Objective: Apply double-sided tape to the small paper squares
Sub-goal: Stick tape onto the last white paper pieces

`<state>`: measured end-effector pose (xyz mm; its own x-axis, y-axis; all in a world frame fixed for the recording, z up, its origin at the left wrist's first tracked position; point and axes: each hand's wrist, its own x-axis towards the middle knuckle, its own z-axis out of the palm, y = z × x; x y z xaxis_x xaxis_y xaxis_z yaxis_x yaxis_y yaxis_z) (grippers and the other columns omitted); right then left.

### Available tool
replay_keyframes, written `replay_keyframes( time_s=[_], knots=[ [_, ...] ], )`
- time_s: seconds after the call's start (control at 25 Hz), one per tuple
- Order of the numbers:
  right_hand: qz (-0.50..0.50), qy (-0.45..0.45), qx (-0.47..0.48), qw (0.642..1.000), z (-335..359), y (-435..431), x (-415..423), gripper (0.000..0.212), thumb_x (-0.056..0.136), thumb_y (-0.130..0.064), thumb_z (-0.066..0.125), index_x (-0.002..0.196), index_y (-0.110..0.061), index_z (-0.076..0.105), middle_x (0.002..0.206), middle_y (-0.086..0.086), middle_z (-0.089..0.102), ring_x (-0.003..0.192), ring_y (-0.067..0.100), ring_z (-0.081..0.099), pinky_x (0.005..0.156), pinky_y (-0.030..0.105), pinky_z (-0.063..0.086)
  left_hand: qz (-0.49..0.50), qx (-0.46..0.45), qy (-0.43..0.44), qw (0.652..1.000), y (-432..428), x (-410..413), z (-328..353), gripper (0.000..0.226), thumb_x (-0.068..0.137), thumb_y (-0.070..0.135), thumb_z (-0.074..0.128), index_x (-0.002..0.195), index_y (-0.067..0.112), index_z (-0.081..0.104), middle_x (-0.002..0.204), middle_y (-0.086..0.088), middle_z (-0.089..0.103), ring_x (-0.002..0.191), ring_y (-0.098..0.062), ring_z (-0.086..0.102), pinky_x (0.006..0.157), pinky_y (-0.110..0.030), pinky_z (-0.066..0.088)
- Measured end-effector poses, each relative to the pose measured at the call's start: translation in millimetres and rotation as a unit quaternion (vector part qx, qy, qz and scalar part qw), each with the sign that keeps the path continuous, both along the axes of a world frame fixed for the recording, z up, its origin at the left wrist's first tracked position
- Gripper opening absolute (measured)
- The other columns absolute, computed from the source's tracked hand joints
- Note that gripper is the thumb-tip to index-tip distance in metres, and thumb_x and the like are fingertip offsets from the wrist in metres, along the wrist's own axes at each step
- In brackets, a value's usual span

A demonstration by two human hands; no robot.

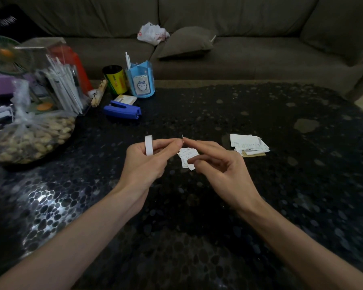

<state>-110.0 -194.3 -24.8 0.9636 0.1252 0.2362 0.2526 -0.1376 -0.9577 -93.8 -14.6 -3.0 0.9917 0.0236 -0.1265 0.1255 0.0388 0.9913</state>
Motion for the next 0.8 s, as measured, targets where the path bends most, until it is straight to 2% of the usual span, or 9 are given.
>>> replay_keyframes(
  time_s=[0.12,0.36,0.52,0.64,0.8],
  knots=[
    [0.0,-0.004,-0.002,1.0,-1.1,0.1,0.4,0.053,0.096,0.007,0.06,0.131,-0.029,0.074,0.131,-0.009,0.069,0.105,0.014,0.074,0.096,0.036,0.06,0.004,0.002,0.0,1.0,-1.4,-0.1,0.6,0.013,0.089,0.029,0.078,0.097,0.021,0.084,0.051,0.015,0.057,0.051,-0.006,0.036,0.05,-0.021,0.03],
    [0.002,-0.002,-0.002,1.0,-2.4,-0.8,0.5,0.052,0.096,0.007,0.061,0.129,-0.03,0.075,0.131,-0.01,0.069,0.106,0.013,0.074,0.094,0.029,0.059,0.004,0.026,-0.007,1.0,-2.2,-1.0,3.2,0.013,0.09,0.025,0.076,0.1,0.019,0.082,0.054,0.018,0.062,0.05,0.002,0.056,0.056,-0.021,0.036],
    [-0.002,-0.003,0.001,1.0,-2.7,0.4,1.3,0.053,0.095,0.008,0.061,0.129,-0.031,0.075,0.131,-0.01,0.069,0.105,0.014,0.074,0.096,0.034,0.06,0.002,0.033,-0.012,0.999,-2.2,-1.3,3.5,0.014,0.092,0.023,0.074,0.102,0.018,0.082,0.053,0.018,0.061,0.049,0.004,0.056,0.052,-0.014,0.036],
    [0.0,-0.004,0.0,1.0,-1.1,0.3,0.9,0.053,0.095,0.008,0.061,0.131,-0.03,0.074,0.131,-0.009,0.069,0.105,0.013,0.074,0.096,0.031,0.059,0.001,0.027,-0.013,1.0,-2.5,-1.7,3.4,0.014,0.091,0.024,0.075,0.102,0.018,0.082,0.052,0.018,0.06,0.047,0.003,0.055,0.048,-0.013,0.035],
    [-0.001,-0.002,0.002,1.0,0.1,0.4,0.0,0.053,0.095,0.008,0.06,0.131,-0.029,0.074,0.13,-0.008,0.069,0.104,0.013,0.074,0.098,0.032,0.059,-0.005,0.029,-0.013,0.999,-3.3,-1.9,5.0,0.018,0.088,0.027,0.077,0.103,0.019,0.082,0.054,0.019,0.061,0.049,0.004,0.056,0.054,-0.016,0.036]
  ],
)
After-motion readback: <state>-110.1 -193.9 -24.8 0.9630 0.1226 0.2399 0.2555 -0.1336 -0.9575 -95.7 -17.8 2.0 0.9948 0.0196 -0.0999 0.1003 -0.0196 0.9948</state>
